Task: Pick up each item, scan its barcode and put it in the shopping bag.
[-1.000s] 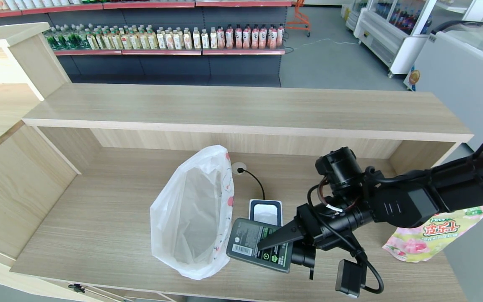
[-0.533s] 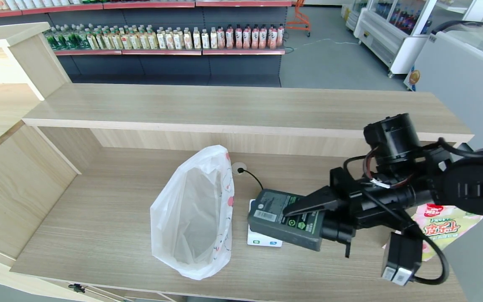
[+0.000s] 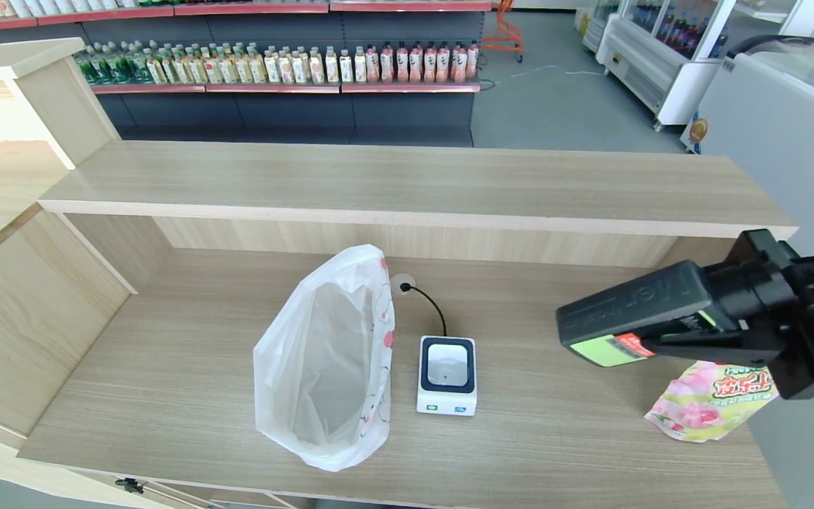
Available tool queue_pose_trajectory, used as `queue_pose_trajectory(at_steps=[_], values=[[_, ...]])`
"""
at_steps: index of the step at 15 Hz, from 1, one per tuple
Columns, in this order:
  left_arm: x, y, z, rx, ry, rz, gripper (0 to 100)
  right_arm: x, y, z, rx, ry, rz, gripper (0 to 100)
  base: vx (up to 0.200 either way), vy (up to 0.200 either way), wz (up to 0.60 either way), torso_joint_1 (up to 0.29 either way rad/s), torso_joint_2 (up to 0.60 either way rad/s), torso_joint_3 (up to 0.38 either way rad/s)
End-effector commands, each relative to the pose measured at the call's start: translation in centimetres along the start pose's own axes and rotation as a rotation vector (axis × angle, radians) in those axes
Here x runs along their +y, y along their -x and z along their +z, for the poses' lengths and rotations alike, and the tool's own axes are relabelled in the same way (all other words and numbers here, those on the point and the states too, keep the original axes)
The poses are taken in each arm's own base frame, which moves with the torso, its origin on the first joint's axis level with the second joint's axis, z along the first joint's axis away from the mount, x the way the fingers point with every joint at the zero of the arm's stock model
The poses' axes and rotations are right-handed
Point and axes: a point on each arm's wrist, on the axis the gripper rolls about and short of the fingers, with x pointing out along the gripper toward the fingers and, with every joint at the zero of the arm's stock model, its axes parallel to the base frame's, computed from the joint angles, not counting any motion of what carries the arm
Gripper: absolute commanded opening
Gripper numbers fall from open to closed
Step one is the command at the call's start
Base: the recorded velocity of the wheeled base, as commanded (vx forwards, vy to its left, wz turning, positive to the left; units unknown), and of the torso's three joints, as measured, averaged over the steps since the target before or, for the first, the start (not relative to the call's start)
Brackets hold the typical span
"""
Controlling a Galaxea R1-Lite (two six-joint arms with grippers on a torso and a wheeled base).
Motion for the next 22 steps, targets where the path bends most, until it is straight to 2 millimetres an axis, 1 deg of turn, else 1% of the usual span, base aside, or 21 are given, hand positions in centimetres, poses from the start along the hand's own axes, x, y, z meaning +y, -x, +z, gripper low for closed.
queue_pose_trajectory(at_steps=[1, 2, 3, 4, 5, 6, 8, 9, 10, 12, 14, 16, 18, 21, 22], values=[[0.0, 0.0, 0.0, 0.000, 0.001, 0.000, 100, 1.7, 4.4, -0.8, 0.074, -0.324, -0.216, 0, 0.000, 0.000, 0.00, 0.000, 0.00, 0.000], [0.0, 0.0, 0.0, 0.000, 0.001, 0.000, 100, 2.2, 4.7, -2.0, 0.074, -0.536, -0.244, 0, 0.000, 0.000, 0.00, 0.000, 0.00, 0.000], [0.0, 0.0, 0.0, 0.000, 0.001, 0.000, 100, 2.3, 4.7, -2.3, 0.053, -0.746, -0.254, 0, 0.000, 0.000, 0.00, 0.000, 0.00, 0.000], [0.0, 0.0, 0.0, 0.000, 0.000, 0.000, 100, 2.4, 4.7, -2.3, 0.042, -0.824, -0.258, 0, 0.000, 0.000, 0.00, 0.000, 0.00, 0.000], [0.0, 0.0, 0.0, 0.000, 0.000, 0.000, 100, 2.6, 4.5, -3.3, 0.016, -1.001, -0.268, 0, 0.000, 0.000, 0.00, 0.000, 0.00, 0.000], [0.0, 0.0, 0.0, 0.000, 0.000, 0.001, 100, 3.0, 4.2, -4.4, 0.017, -1.045, -0.265, 0, 0.000, 0.000, 0.00, 0.000, 0.00, 0.000], [0.0, 0.0, 0.0, 0.000, 0.000, 0.000, 100, 3.6, 3.3, -6.8, 0.021, -1.107, -0.250, 0, 0.000, 0.000, 0.00, 0.000, 0.00, 0.000], [0.0, 0.0, 0.0, 0.000, 0.000, 0.000, 100, 3.5, 2.9, -7.5, 0.022, -1.129, -0.241, 0, 0.000, 0.000, 0.00, 0.000, 0.00, 0.000], [0.0, 0.0, 0.0, 0.000, 0.000, 0.000, 100, 3.3, 2.7, -7.9, 0.023, -1.137, -0.238, 0, 0.000, 0.000, 0.00, 0.000, 0.00, 0.000], [0.0, 0.0, 0.0, 0.000, 0.000, 0.000, 100, 3.4, 2.2, -7.9, 0.027, -1.131, -0.211, 0, 0.000, 0.000, 0.00, 0.000, 0.00, 0.000], [0.0, 0.0, 0.0, 0.000, 0.000, 0.000, 100, 2.8, 1.7, -8.2, 0.033, -1.102, -0.225, 0, 0.000, 0.000, 0.00, 0.000, 0.00, 0.000], [0.0, 0.0, 0.0, 0.000, 0.001, 0.001, 100, 1.3, 0.8, -10.2, 0.093, -1.070, -0.348, 0, 0.000, 0.000, 0.00, 0.000, 0.00, 0.000], [0.0, 0.0, 0.0, 0.000, 0.000, 0.000, 100, 0.7, 0.5, -11.2, 0.102, -1.063, -0.390, 0, 0.000, 0.000, 0.00, 0.000, 0.00, 0.000], [0.0, 0.0, 0.0, 0.000, 0.001, 0.001, 100, 1.0, 0.0, -10.8, 0.087, -1.116, -0.370, 0, 0.000, 0.000, 0.00, 0.000, 0.00, 0.000], [0.0, 0.0, 0.0, 0.000, 0.000, 0.001, 100, 1.0, -0.1, -10.8, 0.087, -1.118, -0.365, 0, 0.000, 0.200, 0.00, 0.002, 0.00, 0.002]])
